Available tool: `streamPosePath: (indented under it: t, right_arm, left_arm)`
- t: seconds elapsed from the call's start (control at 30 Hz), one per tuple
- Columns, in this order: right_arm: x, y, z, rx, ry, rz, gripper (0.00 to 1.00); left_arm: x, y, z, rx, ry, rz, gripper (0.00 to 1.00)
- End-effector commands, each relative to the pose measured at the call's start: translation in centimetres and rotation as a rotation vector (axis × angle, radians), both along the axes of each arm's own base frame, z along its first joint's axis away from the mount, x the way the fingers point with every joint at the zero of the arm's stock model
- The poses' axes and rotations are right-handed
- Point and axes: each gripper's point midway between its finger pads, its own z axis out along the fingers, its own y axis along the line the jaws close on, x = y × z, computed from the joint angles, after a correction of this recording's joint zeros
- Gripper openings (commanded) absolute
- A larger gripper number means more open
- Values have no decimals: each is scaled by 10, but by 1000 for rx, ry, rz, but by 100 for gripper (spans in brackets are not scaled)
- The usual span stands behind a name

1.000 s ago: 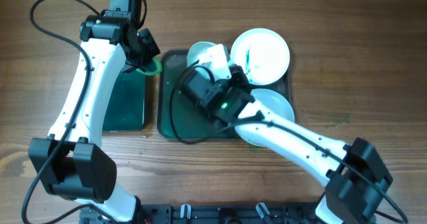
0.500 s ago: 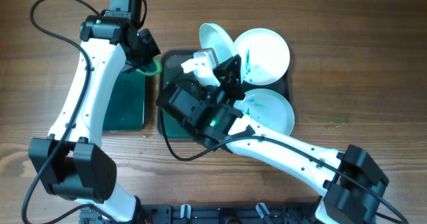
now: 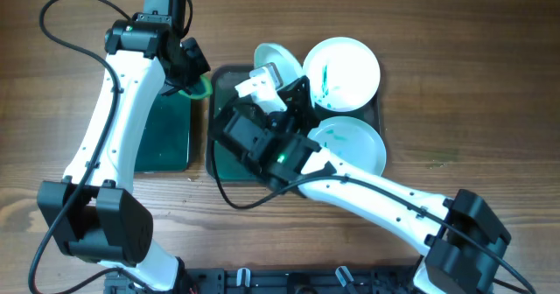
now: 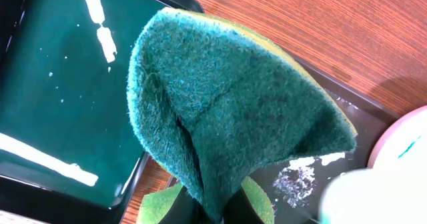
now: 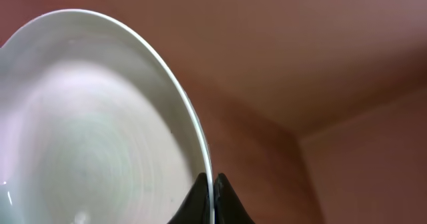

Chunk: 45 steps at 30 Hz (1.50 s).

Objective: Clean dirty plates on tray and stack at the side
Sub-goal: 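Lift the left plate with right gripper and set it right of tray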

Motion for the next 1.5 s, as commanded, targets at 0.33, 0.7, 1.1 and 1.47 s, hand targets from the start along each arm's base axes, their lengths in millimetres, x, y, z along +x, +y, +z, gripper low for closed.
streamPosePath:
  t: [0.33, 0.7, 1.1, 1.47]
  right_arm:
    - [16, -1, -59, 995, 783, 266, 4]
    - [47, -235, -42, 1255, 546, -260, 4]
    - [-8, -372, -128, 1206, 404, -732, 4]
    - [-27, -370, -185, 1185, 379, -770, 6]
  left_arm:
    - [-1, -18, 3, -12, -9, -54, 4]
    - [-2, -26, 3, -12, -9, -75, 4]
    - [-2, -27, 3, -12, -9, -75, 4]
    - [-2, -26, 3, -12, -9, -75, 4]
